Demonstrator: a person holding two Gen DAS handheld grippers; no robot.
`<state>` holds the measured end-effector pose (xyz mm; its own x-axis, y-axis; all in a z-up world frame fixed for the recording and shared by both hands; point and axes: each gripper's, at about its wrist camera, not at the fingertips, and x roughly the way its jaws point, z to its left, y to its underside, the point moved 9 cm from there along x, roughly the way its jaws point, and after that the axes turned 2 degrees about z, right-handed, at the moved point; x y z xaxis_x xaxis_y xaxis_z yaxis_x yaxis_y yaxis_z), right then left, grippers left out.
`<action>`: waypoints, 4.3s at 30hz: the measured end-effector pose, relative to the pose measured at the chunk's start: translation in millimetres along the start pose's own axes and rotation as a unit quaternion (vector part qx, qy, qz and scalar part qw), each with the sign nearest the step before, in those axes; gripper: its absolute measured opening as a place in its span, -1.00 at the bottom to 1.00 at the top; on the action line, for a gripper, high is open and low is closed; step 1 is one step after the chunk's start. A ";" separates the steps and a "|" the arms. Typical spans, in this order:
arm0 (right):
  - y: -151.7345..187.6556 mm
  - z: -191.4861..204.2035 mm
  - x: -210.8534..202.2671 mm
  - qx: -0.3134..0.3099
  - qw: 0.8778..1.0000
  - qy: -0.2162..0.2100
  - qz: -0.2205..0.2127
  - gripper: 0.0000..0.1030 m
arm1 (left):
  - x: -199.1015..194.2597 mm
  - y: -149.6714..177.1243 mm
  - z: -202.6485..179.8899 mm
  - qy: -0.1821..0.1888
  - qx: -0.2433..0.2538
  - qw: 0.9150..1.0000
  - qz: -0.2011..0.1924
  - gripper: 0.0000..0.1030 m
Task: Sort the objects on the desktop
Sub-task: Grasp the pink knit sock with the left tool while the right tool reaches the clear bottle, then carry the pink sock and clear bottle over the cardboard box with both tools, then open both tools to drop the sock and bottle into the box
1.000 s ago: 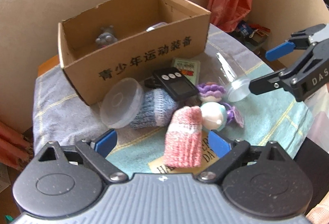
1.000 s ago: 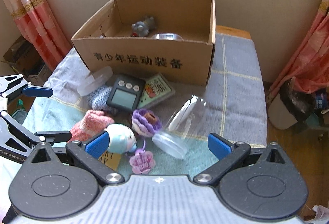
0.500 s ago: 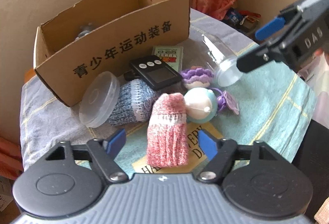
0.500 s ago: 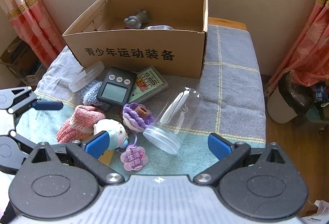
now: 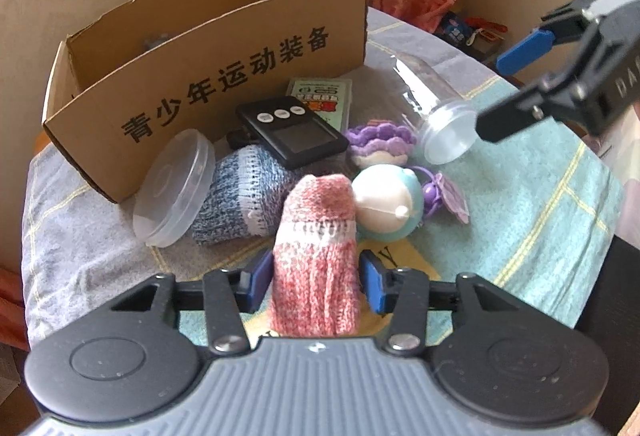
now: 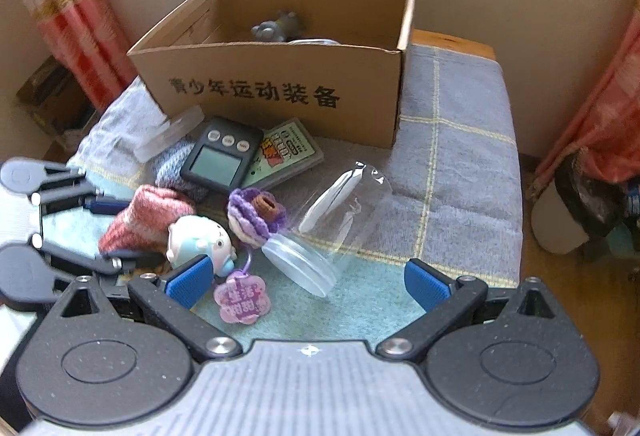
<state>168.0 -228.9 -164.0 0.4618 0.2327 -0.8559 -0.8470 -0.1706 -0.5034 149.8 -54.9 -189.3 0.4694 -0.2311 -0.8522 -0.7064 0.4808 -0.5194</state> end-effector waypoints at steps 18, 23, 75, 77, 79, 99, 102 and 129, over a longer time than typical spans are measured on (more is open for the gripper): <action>-19.2 -2.6 18.0 -0.240 0.969 -0.062 0.009 1.00 | 11.1 0.6 8.9 0.012 -0.039 0.999 0.014 -0.20; -25.8 -3.4 25.0 -0.273 0.958 -0.087 0.029 1.00 | 13.1 0.2 8.5 0.011 -0.042 0.999 0.021 -0.20; -52.1 8.1 -5.4 -0.254 0.966 -0.053 0.005 0.93 | -40.7 -33.4 16.1 0.019 -0.047 0.999 -0.012 -0.30; -55.1 9.7 -9.0 -0.247 0.968 -0.053 -0.001 0.93 | -43.3 -39.0 16.4 0.020 -0.044 0.999 -0.015 -0.30; -58.1 10.7 -11.7 -0.240 0.969 -0.053 -0.004 0.93 | -48.0 -45.0 16.5 0.019 -0.040 0.999 -0.020 -0.30; -126.6 19.5 -47.9 -0.184 0.981 -0.028 -0.058 0.93 | -83.7 -125.8 52.5 0.000 -0.033 0.997 -0.064 -0.30; -141.0 23.2 -53.3 -0.184 0.980 -0.026 -0.069 0.93 | -87.3 -137.7 62.5 -0.010 -0.036 0.997 -0.070 -0.30; -209.8 24.3 28.5 -0.115 0.992 0.020 -0.042 1.00 | -40.9 -162.4 141.0 -0.064 -0.084 0.994 -0.039 -0.30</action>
<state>352.4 -163.2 -79.9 0.5427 0.2178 -0.8112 -0.7245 -0.3672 -0.5833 320.1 -4.2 -61.3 0.5819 -0.1473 -0.7998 -0.7391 0.3146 -0.5956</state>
